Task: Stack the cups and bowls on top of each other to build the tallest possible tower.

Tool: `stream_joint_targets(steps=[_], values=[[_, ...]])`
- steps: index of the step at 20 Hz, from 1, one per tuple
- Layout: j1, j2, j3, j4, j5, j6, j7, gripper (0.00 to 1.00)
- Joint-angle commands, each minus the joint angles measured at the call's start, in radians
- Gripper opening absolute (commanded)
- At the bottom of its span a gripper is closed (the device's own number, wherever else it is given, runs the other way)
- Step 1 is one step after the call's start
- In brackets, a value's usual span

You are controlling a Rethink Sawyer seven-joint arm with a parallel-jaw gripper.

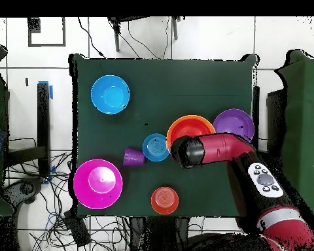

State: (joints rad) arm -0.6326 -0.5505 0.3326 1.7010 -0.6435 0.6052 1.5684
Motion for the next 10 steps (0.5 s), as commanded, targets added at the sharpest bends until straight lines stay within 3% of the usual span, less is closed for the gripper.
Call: stream_joint_targets(steps=[1,4,10], values=[[-0.050,-0.012,0.058,0.078,-0.150,-0.299,-0.034,0.00],[-0.052,0.007,0.075,0.063,-0.159,-0.304,-0.048,0.00],[-0.025,-0.050,0.029,0.053,-0.138,-0.281,-0.007,0.00]])
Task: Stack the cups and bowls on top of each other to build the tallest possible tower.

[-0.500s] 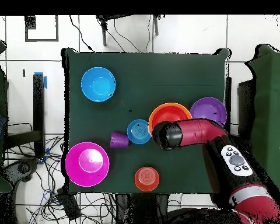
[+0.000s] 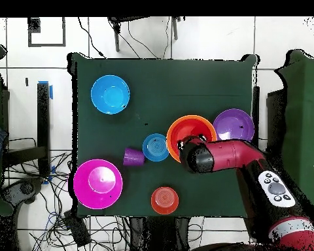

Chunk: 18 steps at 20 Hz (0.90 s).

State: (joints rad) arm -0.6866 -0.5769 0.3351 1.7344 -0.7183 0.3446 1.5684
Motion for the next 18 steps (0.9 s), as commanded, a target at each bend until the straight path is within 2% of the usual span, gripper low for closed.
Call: stream_joint_targets(steps=[1,5,18], values=[[0.039,-0.030,0.011,0.019,-0.062,-0.018,0.003,0.00],[0.060,-0.048,-0.014,0.023,-0.055,-0.019,0.028,0.00],[0.134,-0.003,-0.065,0.021,0.000,-0.030,0.125,0.00]])
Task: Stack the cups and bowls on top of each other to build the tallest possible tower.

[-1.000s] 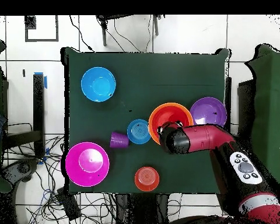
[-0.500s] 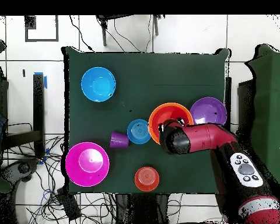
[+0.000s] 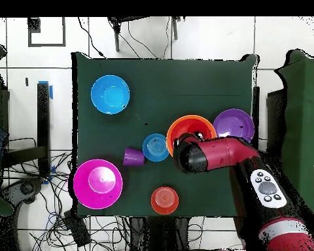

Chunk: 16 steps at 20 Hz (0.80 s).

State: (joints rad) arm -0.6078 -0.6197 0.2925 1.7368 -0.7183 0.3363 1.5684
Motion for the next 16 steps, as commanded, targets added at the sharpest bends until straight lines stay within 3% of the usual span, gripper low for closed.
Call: stream_joint_targets(steps=[1,16], values=[[0.057,0.043,-0.027,0.025,0.003,-0.031,0.133,0.00],[0.050,0.051,-0.044,0.052,0.055,-0.046,0.138,0.00]])
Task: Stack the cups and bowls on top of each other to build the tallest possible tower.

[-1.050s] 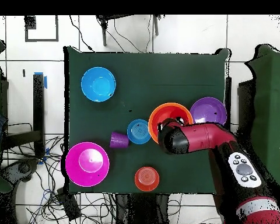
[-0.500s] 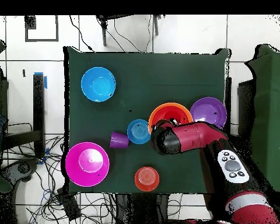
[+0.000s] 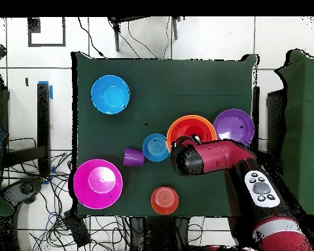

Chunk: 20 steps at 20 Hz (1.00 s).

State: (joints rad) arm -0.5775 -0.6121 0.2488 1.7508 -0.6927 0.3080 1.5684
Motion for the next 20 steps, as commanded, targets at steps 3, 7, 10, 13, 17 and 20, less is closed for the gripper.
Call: stream_joint_targets(steps=[3,7,10,13,17,20], values=[[0.014,0.044,-0.001,0.047,0.039,-0.032,0.139,0.00],[-0.011,0.047,0.012,0.066,0.077,-0.049,0.158,1.00],[-0.038,0.033,0.050,0.086,0.108,-0.014,0.132,1.00],[-0.052,0.032,0.068,0.096,0.141,-0.009,0.130,1.00],[-0.041,0.029,0.059,0.093,0.154,-0.003,0.116,1.00],[-0.021,0.018,0.050,0.085,0.162,0.015,0.107,1.00]])
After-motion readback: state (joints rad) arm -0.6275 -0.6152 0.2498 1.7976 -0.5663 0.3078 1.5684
